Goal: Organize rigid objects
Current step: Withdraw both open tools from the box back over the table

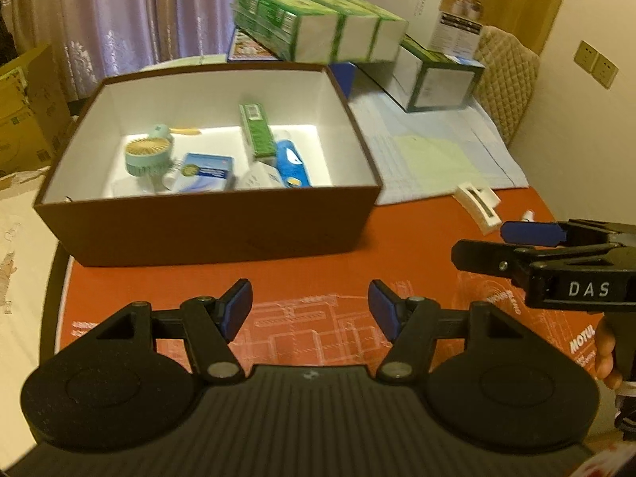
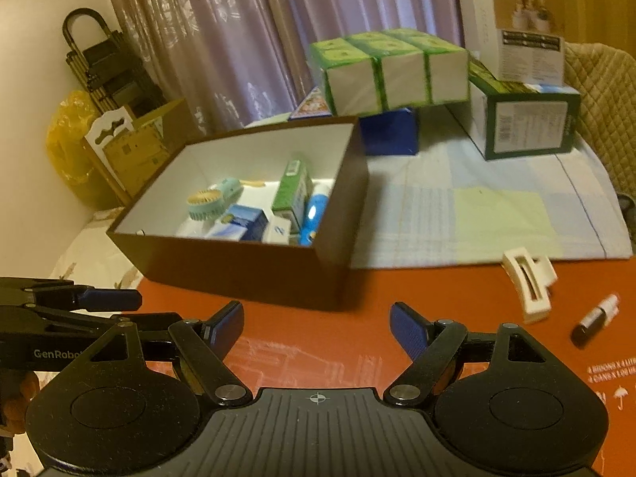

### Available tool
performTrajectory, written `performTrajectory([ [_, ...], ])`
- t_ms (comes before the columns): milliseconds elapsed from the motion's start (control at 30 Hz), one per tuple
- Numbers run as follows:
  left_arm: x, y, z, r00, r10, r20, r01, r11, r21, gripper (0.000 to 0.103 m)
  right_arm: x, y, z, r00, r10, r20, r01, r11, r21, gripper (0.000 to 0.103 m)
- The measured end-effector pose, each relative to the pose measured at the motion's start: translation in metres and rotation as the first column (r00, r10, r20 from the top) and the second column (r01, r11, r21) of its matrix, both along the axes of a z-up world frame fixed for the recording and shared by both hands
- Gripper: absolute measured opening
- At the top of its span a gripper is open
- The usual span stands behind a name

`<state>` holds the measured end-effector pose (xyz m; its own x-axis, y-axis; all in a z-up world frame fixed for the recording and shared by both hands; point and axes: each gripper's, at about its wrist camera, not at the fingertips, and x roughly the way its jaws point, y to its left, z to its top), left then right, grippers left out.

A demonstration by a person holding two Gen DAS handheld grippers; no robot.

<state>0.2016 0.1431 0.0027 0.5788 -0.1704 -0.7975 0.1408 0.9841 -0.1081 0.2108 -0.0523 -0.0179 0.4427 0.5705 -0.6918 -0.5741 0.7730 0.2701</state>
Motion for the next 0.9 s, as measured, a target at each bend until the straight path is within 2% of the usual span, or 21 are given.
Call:
performTrajectory([
  [500, -0.008, -0.057, -0.012, 0.997, -0.065, -0.042, 0.065, 0.998, -0.007, 0.061, -0.001, -0.057, -0.013, 0.998, -0.053, -0.037, 0.052, 0.998, -0.042, 0.078],
  [900, -0.004, -0.106, -0.024, 0.988, -0.136, -0.075, 0.138, 0.990, 0.017, 0.061, 0.005, -0.103, -0.027, 0.990, -0.115, -0.082, 0.107, 0.989, -0.099, 0.078],
])
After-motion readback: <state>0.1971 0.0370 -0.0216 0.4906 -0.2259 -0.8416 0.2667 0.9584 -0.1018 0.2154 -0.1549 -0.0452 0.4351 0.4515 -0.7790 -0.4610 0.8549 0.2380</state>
